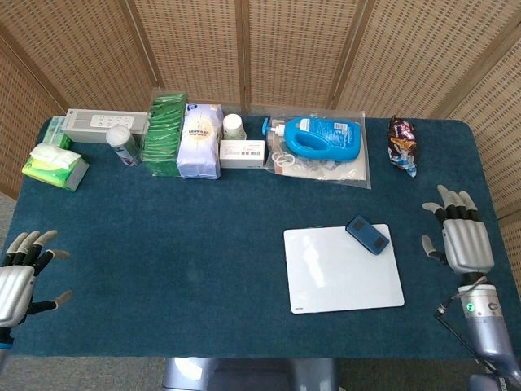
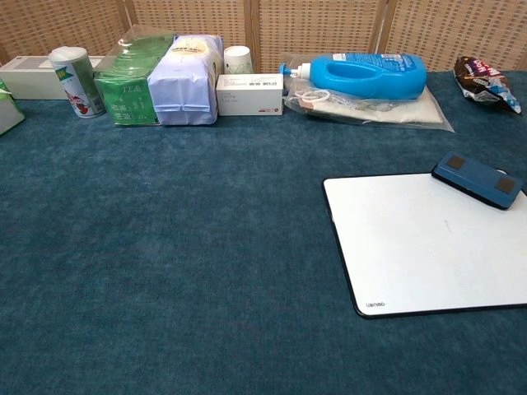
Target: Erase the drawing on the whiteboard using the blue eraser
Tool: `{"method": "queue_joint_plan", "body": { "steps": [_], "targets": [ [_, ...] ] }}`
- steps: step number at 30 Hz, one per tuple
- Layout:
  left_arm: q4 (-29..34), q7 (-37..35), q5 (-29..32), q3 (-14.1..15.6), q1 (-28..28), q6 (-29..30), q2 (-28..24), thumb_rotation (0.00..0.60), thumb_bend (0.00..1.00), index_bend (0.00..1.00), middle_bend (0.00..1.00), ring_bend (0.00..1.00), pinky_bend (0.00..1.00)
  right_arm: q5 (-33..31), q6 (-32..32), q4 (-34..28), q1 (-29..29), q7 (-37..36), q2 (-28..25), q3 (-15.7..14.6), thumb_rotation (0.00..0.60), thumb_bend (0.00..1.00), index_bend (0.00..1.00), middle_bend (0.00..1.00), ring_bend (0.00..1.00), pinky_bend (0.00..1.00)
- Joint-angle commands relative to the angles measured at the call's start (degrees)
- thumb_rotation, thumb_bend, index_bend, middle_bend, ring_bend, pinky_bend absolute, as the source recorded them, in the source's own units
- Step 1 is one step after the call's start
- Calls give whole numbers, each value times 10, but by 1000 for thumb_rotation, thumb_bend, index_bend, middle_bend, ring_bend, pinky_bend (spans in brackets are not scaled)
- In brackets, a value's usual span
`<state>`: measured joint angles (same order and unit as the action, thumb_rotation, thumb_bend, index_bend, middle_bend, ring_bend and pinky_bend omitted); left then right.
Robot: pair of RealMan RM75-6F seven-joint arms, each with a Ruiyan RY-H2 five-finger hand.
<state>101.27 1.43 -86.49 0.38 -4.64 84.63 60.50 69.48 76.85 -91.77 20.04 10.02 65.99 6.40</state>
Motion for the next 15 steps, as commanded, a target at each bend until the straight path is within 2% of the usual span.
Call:
{"method": "queue_joint_plan", "body": {
  "steps": [1,10,15],
  "targets": [
    [-17,-9,0,1,12,15,12,600,173,333,150,81,0,39,52,16,-40,-3,3,-21,600,383,269,62,0,0],
    [-58,-28,-10,16,32,28,43,600,173,328,158,81,0,62,118,-1,-112,18,-7,-52,600,383,296,71,0,0],
    [-60,-29,-20,20,35,30,47,600,172,328,162,82,0,68,130,-8,-130,12,-9,-54,600,383,304,71,0,0]
  ]
}}
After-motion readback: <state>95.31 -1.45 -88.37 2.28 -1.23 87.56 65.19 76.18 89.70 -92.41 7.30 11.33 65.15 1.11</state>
